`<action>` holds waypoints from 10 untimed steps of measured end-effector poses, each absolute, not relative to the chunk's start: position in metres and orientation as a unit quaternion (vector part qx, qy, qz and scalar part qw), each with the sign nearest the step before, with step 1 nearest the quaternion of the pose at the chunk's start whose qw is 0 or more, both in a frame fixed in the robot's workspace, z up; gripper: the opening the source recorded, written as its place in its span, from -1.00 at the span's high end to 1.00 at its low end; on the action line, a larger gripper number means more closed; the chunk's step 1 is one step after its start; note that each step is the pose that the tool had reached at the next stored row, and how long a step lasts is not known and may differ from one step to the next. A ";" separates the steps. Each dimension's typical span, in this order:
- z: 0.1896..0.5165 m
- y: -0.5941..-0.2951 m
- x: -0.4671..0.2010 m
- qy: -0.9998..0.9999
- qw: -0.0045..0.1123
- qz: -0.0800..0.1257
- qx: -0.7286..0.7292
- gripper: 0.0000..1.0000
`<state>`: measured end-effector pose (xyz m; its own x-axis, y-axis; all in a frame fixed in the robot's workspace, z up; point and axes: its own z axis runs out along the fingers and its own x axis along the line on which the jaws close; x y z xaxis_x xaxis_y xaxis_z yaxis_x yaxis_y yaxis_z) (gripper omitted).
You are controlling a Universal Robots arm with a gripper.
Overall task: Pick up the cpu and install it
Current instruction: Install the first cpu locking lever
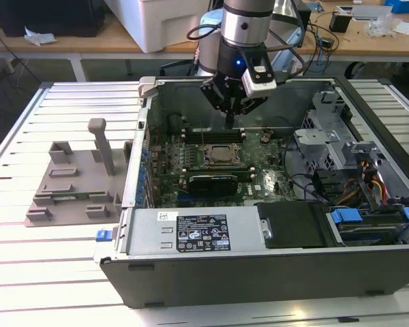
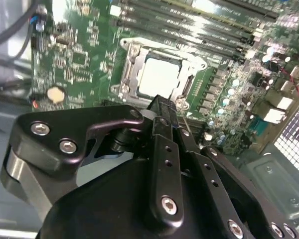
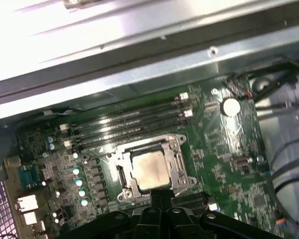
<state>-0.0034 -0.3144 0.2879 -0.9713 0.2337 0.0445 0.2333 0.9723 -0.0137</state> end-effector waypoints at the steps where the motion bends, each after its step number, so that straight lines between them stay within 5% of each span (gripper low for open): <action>1: 0.288 -0.314 -0.003 -0.994 0.023 0.004 -0.108 0.79; 10: 0.288 -0.314 -0.003 -1.000 0.023 -0.004 -0.011 0.79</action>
<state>-0.0034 -0.3144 0.2878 -0.9987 0.0221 0.0453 0.0225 0.9997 0.0075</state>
